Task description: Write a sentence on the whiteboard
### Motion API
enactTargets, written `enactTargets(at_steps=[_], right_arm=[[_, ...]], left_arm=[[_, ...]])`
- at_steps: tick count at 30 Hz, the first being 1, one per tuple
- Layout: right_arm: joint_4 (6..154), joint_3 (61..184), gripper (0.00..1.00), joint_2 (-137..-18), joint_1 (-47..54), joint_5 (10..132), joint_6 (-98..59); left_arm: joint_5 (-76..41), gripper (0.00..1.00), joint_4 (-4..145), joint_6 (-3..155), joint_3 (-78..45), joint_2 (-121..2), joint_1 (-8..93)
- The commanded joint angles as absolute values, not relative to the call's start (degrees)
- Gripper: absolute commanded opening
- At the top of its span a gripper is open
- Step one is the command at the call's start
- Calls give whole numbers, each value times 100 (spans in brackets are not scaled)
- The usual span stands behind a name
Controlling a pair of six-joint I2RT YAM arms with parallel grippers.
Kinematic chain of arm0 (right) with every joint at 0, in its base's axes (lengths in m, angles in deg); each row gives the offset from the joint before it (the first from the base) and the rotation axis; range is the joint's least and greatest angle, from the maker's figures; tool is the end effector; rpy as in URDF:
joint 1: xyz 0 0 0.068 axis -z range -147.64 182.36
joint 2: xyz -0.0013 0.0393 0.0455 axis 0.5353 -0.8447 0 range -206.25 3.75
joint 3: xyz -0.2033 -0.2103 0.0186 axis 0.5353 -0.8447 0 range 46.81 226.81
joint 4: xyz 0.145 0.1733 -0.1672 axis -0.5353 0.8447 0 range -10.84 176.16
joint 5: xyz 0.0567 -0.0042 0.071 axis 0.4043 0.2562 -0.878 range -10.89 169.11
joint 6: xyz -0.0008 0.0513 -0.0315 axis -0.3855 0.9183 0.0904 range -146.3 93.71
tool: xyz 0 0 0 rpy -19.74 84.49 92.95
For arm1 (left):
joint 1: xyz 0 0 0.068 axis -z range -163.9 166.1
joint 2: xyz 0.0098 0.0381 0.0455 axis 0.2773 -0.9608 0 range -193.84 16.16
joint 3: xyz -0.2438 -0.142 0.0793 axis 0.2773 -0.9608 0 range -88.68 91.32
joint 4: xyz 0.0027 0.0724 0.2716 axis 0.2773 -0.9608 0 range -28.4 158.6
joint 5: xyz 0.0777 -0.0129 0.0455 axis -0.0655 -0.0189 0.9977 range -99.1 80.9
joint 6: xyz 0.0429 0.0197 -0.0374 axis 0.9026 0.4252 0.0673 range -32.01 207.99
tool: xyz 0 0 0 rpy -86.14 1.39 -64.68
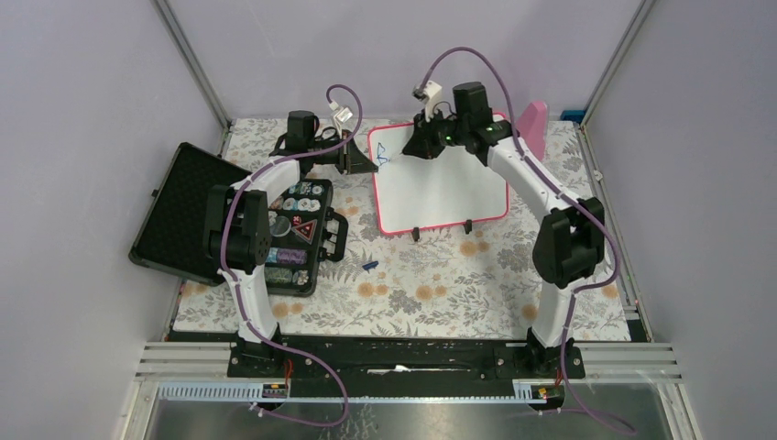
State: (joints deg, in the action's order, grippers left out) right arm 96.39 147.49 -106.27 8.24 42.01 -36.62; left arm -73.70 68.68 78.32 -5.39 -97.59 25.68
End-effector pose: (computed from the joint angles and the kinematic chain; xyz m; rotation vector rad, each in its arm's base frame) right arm 0.4340 0.2237 0.3482 -0.9801 1.7725 0.8079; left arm 0.4613 -0.1188 0.2441 0.6909 1.9126 -1.3748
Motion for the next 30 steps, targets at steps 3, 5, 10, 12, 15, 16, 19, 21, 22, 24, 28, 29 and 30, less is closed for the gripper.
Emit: enactTargets(at_steps=[3,5,10,12,15,16,19,21,22,24,28,29,30], right_arm=[[9643,14834,0,-9997,1186,3819,-3553],[9654,14826,0,-9973,1217,3843,-3605],[9654,14844,0,-9980,1267,3954,-3748],[9713,14873,0,-10000,1274,3919,-3926],[9805,14972,0,-10044,1285,3876,-4104],[9815,14988,0,-10069,1285,3857,-4098],[9794,14991,0,-10109,1285,3818,-4097],[9747,14997,0,-10064,1287,3799,-4061],[9726,15010,0,-10162,1284,3802,-4031],[9705,15069,0,-10233,1280,3806,-3982],[9675,15139,0,-10341,1240,3793,-3905],[9674,15139,0,-10349,1219,3824,-3911],[9687,15139,0,-10360,1203,3850,-3936]], left_arm=[[-7443,0,6869,8105,-420,-9785,2748],[-7434,0,6869,8105,-405,-9783,2744],[-7432,0,6540,8250,-325,-9798,2744],[-7416,0,6419,8331,-289,-9813,2748],[-7422,0,6388,8382,-316,-9791,2744],[-7417,0,6394,8397,-335,-9777,2744],[-7416,0,6349,8418,-310,-9782,2744],[-7422,0,6342,8425,-291,-9783,2747],[-7423,0,6330,8422,-285,-9783,2752],[-7430,0,6337,8421,-265,-9792,2753],[-7430,0,6337,8403,-263,-9794,2763],[-7425,0,6341,8412,-264,-9794,2766],[-7427,0,6342,8412,-273,-9792,2767]])
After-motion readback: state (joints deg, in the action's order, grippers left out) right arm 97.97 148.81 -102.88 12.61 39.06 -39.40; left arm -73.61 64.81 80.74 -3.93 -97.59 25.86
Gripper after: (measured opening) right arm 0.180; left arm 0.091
